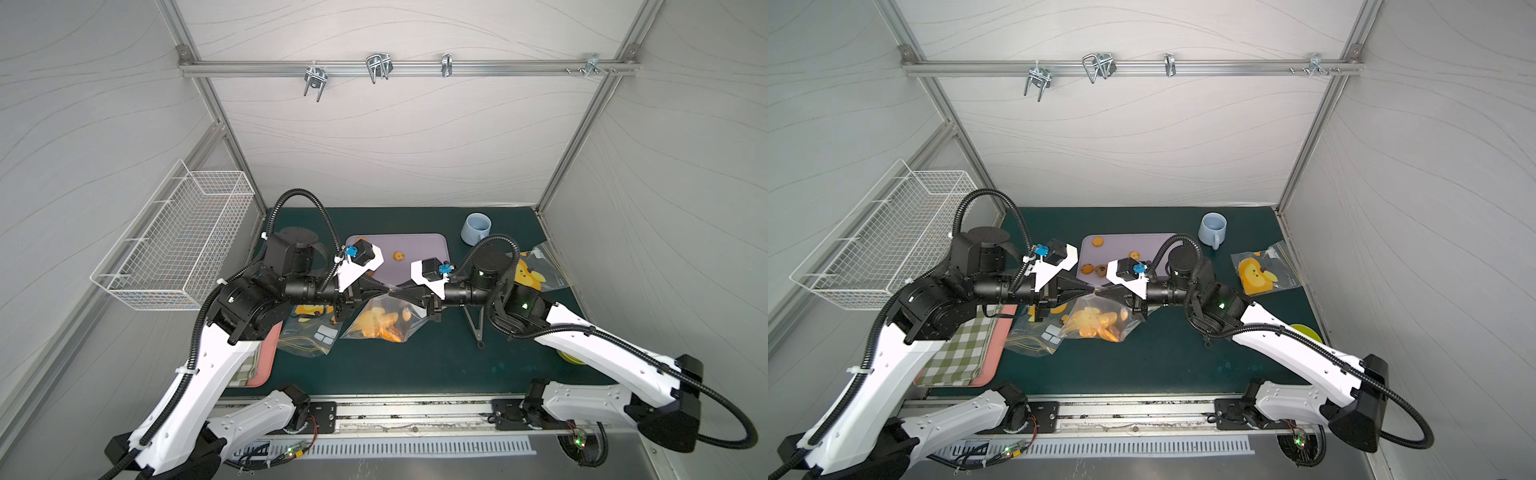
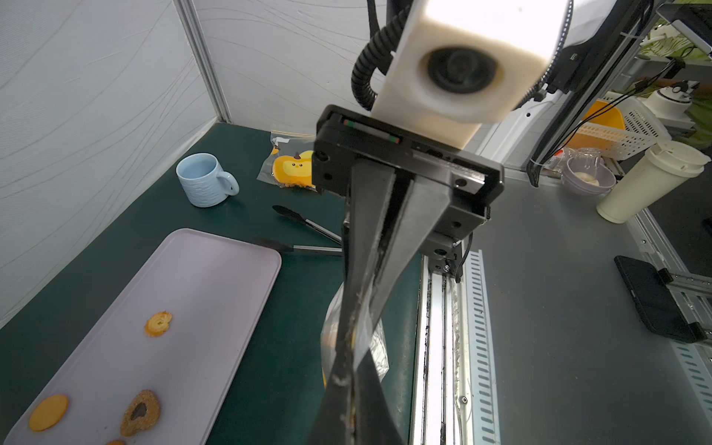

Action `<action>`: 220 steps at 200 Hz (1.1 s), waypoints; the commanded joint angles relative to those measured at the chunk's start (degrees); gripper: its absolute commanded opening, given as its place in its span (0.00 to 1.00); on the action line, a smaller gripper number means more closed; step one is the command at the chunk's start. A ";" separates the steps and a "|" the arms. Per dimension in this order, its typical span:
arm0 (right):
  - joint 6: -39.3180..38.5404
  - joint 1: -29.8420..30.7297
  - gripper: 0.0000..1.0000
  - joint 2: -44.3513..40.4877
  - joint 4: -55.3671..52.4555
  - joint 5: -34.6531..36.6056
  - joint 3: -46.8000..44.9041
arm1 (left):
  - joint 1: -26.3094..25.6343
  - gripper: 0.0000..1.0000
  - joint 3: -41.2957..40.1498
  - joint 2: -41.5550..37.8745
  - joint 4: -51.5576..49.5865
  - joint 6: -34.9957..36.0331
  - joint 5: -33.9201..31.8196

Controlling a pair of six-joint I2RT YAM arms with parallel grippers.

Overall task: Put the cookies into a resealable bag to prevent moisture
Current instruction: Close the ziploc bag at the center of the board.

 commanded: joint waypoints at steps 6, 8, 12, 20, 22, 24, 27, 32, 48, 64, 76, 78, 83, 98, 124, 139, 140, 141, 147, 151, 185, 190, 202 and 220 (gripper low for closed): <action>-2.05 0.34 0.09 -1.74 0.41 1.99 -0.92 | 0.01 0.00 0.97 -0.43 2.70 1.11 0.87; -2.11 0.39 0.00 -1.75 0.13 2.16 -0.92 | 0.05 0.00 1.07 -0.43 2.67 1.12 0.86; -2.17 0.40 0.00 -1.88 -0.81 2.76 -0.94 | 0.04 0.00 1.08 -0.51 2.66 1.10 0.91; -2.79 0.33 0.00 -2.18 -2.22 3.30 -0.94 | 0.05 0.00 1.15 -0.52 2.66 1.11 0.82; -3.00 0.38 0.00 -2.25 -2.35 3.38 -0.93 | 0.06 0.00 1.15 -0.52 2.62 1.19 0.81; -3.07 0.40 0.00 -2.38 -2.60 3.53 -1.04 | 0.06 0.00 1.22 -0.56 2.52 1.21 0.76; -3.09 0.40 0.00 -2.60 -2.67 3.77 -1.25 | 0.06 0.00 1.29 -0.59 2.45 1.20 0.69; -3.21 0.38 0.00 -2.94 -2.54 4.44 -1.73 | 0.02 0.00 1.38 -0.60 2.40 1.28 0.54; -3.90 0.40 0.56 -4.58 -1.62 6.09 -3.95 | 0.05 0.00 1.64 -0.68 1.87 1.66 0.29; -3.46 0.30 0.00 -5.86 -2.06 8.06 -5.15 | 0.06 0.00 1.85 -0.82 1.73 1.62 0.06; -3.70 0.05 0.00 -6.54 -4.02 7.92 -5.23 | 0.06 0.00 1.81 -0.95 1.75 1.70 -0.11; -3.75 0.05 0.00 -6.68 -4.18 7.92 -5.34 | 0.06 0.00 1.85 -0.96 1.73 1.74 -0.04; -3.80 0.02 0.00 -6.99 -4.23 8.44 -5.67 | 0.05 0.00 1.86 -0.96 1.73 1.74 -0.11; -4.10 -0.06 0.70 -8.66 -3.21 9.71 -7.74 | 0.06 0.00 1.86 -1.04 1.64 1.79 -0.19; -3.36 -1.16 0.00 -10.93 -4.62 12.06 -9.23 | 0.04 0.00 1.95 -1.09 1.37 1.74 -0.27; -3.39 -1.93 0.51 -12.44 -4.53 12.42 -10.58 | -0.01 0.00 1.95 -1.22 1.34 1.83 -0.52; -3.42 -1.95 0.57 -12.54 -4.53 12.46 -10.68 | 0.03 0.00 1.95 -1.22 1.34 1.81 -0.54; -3.47 -2.01 0.62 -12.68 -4.53 12.39 -10.81 | 0.04 0.00 1.95 -1.22 1.30 1.83 -0.54; -3.51 -2.20 0.67 -13.31 -4.53 12.72 -11.38 | 0.06 0.00 2.10 -1.27 1.34 1.80 -0.57; -3.38 -2.37 0.56 -13.78 -4.66 13.13 -11.74 | 0.06 0.00 2.14 -1.31 1.27 1.88 -0.63; -2.43 -4.85 0.24 -16.31 -7.25 13.14 -13.51 | 0.06 0.00 2.52 -1.40 0.90 1.91 -0.81; -2.62 -4.89 0.52 -16.82 -7.14 13.12 -14.08 | 0.02 0.00 2.55 -1.40 0.90 1.91 -0.90; -2.59 -4.96 0.68 -17.86 -6.99 14.10 -15.33 | -0.02 0.00 2.64 -1.40 0.81 2.02 -0.90; -2.00 -5.61 0.00 -18.69 -8.75 14.21 -15.79 | 0.02 0.00 2.84 -1.40 0.72 1.97 -0.81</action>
